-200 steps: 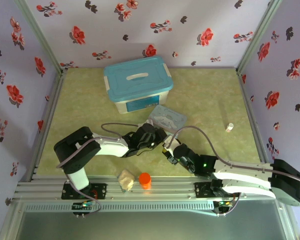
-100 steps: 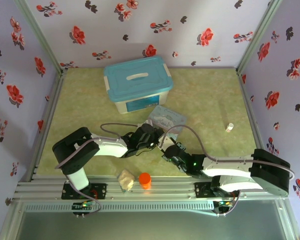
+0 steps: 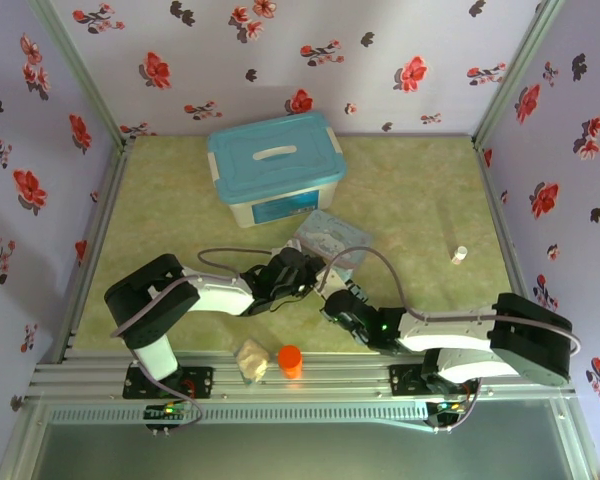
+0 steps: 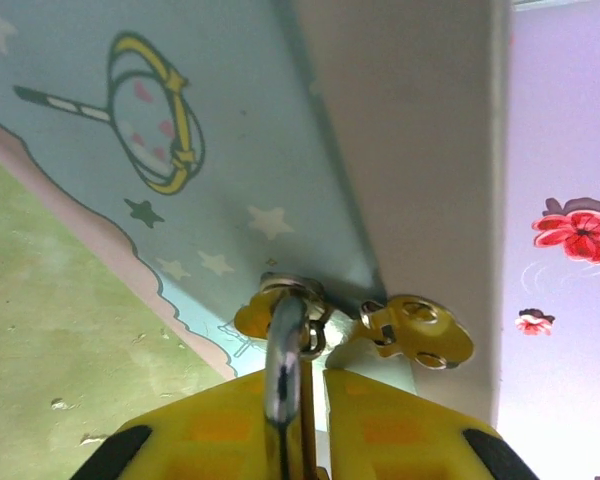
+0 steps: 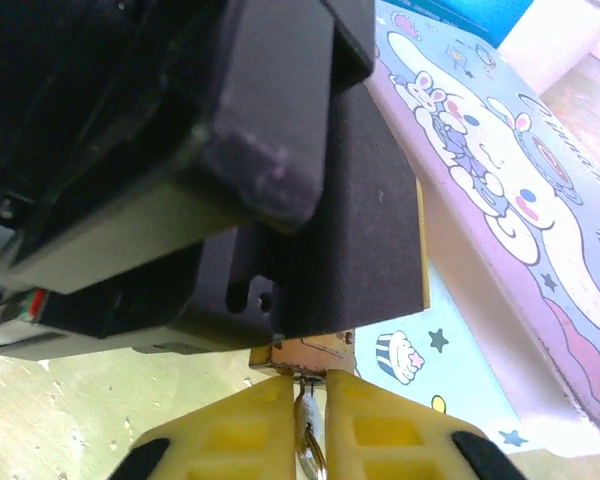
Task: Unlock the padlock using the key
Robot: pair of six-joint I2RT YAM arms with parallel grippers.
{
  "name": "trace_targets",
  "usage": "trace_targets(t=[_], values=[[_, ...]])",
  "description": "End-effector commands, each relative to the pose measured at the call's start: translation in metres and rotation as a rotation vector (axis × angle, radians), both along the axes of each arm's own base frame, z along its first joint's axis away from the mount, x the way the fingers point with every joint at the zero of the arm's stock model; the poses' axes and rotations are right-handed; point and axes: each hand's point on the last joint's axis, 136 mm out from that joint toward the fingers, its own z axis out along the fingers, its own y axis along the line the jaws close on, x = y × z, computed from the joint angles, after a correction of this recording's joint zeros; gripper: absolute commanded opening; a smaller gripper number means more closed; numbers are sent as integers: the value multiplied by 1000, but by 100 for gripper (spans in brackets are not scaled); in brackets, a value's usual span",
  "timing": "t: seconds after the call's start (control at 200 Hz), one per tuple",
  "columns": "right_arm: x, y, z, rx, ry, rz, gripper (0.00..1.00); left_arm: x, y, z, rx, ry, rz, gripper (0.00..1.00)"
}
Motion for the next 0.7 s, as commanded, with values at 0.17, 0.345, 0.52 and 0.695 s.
trace_targets(t=[0.17,0.345,0.52,0.695], values=[[0,-12,5,329,143,-17,2,-11,-13,27,-152,-26,-48,0],[-6,-10,4,375,198,19,3,-12,-15,27,-163,-29,-58,0],[-2,-13,0,357,211,-23,16,-14,-11,18,-58,-45,-92,1],[10,-34,-1,375,195,-183,38,-21,4,-9,96,-26,-145,4]])
